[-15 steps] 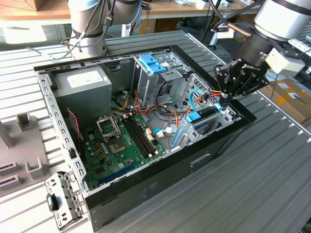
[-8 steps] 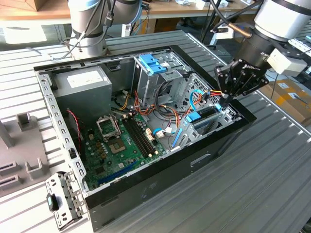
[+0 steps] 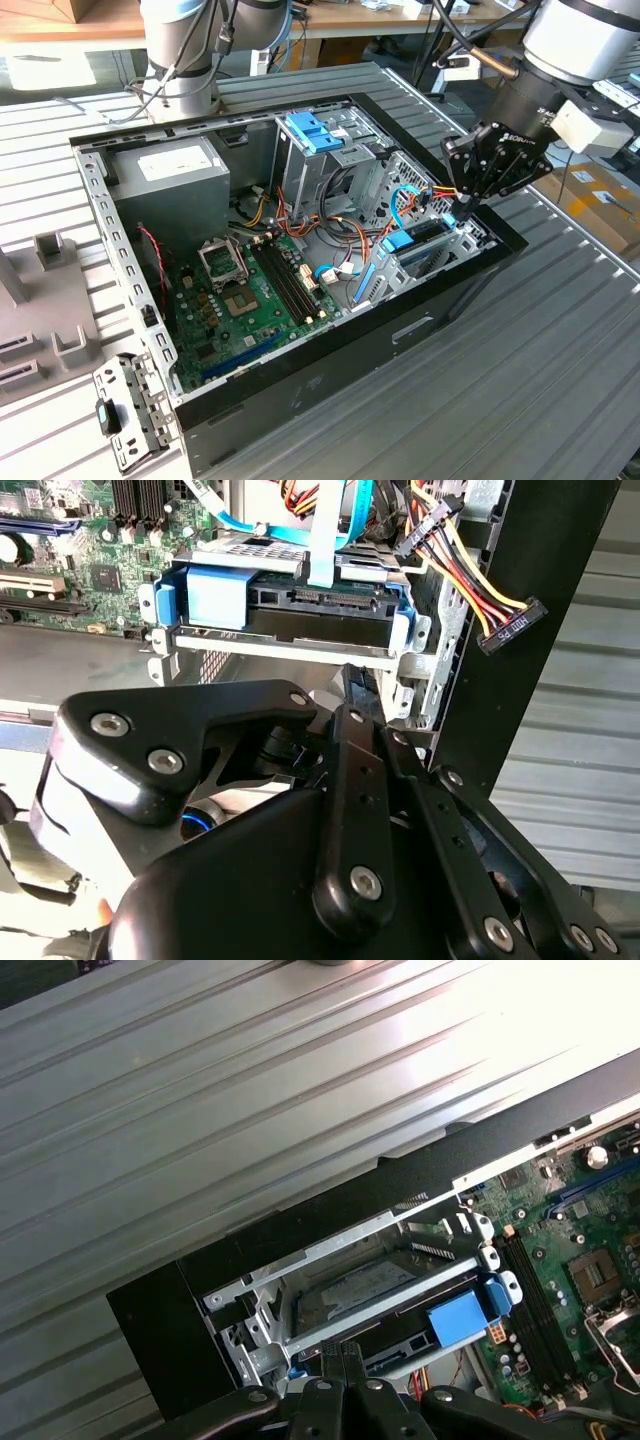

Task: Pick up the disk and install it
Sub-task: 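Insert the first disk wire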

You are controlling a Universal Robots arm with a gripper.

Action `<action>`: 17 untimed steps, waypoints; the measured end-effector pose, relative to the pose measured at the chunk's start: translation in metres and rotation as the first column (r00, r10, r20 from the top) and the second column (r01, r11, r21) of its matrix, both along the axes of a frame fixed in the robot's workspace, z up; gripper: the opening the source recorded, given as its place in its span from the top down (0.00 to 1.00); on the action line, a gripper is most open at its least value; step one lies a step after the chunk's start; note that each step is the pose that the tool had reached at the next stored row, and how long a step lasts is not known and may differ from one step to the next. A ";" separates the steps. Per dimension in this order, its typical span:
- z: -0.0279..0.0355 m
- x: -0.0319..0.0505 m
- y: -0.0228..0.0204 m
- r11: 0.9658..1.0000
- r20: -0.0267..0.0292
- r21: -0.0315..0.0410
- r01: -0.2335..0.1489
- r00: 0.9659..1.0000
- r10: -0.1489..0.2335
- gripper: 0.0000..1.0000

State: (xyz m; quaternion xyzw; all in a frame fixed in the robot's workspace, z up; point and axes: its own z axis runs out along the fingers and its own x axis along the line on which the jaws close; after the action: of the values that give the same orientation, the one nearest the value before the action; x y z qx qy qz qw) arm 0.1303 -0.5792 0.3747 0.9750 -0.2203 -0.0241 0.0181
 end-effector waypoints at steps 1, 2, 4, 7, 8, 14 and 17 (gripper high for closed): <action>0.0000 0.0000 0.0000 1.000 0.000 0.000 0.004 1.000 -0.004 0.89; -0.0001 0.0000 0.0000 1.000 0.000 0.000 0.013 1.000 -0.013 0.89; -0.0008 0.0000 0.0000 0.998 0.000 0.000 0.069 0.998 -0.069 0.89; -0.0016 0.0000 0.0000 0.990 0.000 0.000 0.139 0.990 -0.139 0.89; -0.0017 0.0000 0.0000 0.988 0.000 0.000 0.152 0.988 -0.152 0.89; -0.0027 0.0001 0.0000 0.969 0.000 0.000 0.247 0.969 -0.247 0.89; -0.0029 0.0000 0.0000 0.963 0.000 0.000 0.271 0.963 -0.271 0.89</action>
State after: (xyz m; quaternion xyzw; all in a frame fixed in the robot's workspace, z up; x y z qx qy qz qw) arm 0.1303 -0.5791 0.3718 0.9356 -0.3516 -0.0263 0.0146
